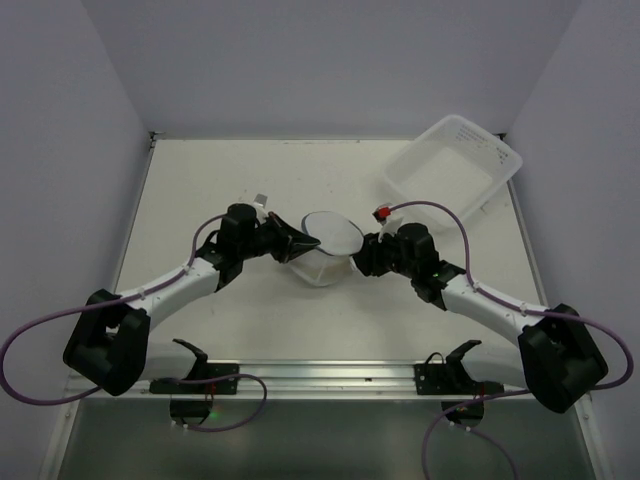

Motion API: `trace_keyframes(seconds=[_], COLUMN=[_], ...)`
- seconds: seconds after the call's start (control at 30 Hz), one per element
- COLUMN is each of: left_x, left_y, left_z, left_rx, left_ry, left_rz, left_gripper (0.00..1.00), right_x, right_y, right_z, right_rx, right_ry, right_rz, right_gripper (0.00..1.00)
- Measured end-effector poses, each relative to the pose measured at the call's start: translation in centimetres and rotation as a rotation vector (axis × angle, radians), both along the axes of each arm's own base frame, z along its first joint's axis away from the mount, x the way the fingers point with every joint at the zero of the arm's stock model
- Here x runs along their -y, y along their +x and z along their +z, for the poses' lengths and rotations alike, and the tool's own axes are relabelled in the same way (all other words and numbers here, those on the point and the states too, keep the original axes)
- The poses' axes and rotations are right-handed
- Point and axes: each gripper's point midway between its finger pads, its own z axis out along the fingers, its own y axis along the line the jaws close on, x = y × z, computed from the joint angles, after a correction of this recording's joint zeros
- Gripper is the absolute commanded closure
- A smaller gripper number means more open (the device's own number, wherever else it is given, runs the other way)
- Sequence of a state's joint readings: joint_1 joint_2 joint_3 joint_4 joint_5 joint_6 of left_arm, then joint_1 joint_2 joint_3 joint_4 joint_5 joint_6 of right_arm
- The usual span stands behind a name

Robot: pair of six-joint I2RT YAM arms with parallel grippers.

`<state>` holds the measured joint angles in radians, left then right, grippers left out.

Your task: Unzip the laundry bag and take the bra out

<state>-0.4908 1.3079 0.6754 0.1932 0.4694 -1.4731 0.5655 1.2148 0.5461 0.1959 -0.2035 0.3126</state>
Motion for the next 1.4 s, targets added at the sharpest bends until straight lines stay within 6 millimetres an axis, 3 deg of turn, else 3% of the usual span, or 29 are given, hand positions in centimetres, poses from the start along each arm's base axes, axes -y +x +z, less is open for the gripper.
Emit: trace_keyframes(seconds=[0.03, 0.2, 0.43, 0.6, 0.77, 0.8, 0.83, 0.9, 0.93, 1.03, 1.13, 1.27, 1.4], left_x=[0.0, -0.3, -1.7, -3.8, -4.3, -4.2, -4.1, -4.1, -4.3, -5.3, -6.0, -6.2, -3.7], left_y=[-0.1, -0.6, -0.9, -0.6, 2.1, 2.9, 3.7, 5.4, 6.4, 7.8, 7.4, 4.2, 1.2], left_z=[-0.2, -1.0, -1.9, -2.9, -3.9, -3.8, -3.8, -3.7, -3.5, -2.7, -1.7, -0.7, -1.1], left_rx=[-0.004, -0.018, -0.004, 0.019, 0.044, 0.06, 0.077, 0.108, 0.122, 0.151, 0.168, 0.182, 0.169], left_ry=[0.002, 0.012, 0.047, 0.093, 0.192, 0.209, 0.226, 0.26, 0.272, 0.291, 0.294, 0.289, 0.269], left_rz=[0.0, -0.003, -0.023, -0.061, -0.151, -0.168, -0.183, -0.193, -0.182, -0.137, -0.094, -0.056, -0.099], left_gripper=[1.0, 1.0, 1.0, 1.0, 0.99, 0.91, 0.67, 0.45, 0.22, 0.0, 0.0, 0.02, 0.12], right_x=[0.0, 0.1, 1.3, 1.4, 0.6, 0.4, 0.0, -1.0, -1.7, -4.6, -7.4, -9.1, -9.7], right_y=[0.0, 0.2, 0.7, -0.2, -1.4, -1.6, -1.8, -2.7, -3.1, -4.1, -4.4, -3.9, -3.5], right_z=[0.1, 0.5, 2.1, 2.4, 2.2, 2.3, 2.4, 2.5, 2.4, 2.8, 2.9, 2.4, 2.1], right_rx=[0.008, 0.035, 0.076, 0.059, 0.0, -0.013, -0.026, -0.061, -0.08, -0.14, -0.189, -0.235, -0.25], right_ry=[-0.002, -0.011, -0.002, 0.001, 0.042, 0.058, 0.072, 0.092, 0.093, 0.106, 0.127, 0.13, 0.131], right_rz=[0.005, 0.015, -0.035, -0.024, 0.009, 0.011, 0.012, 0.02, 0.022, 0.05, 0.06, 0.044, 0.034], right_gripper=[0.66, 0.99, 1.0, 1.0, 1.0, 1.0, 1.0, 1.0, 1.0, 1.0, 1.0, 1.0, 1.0])
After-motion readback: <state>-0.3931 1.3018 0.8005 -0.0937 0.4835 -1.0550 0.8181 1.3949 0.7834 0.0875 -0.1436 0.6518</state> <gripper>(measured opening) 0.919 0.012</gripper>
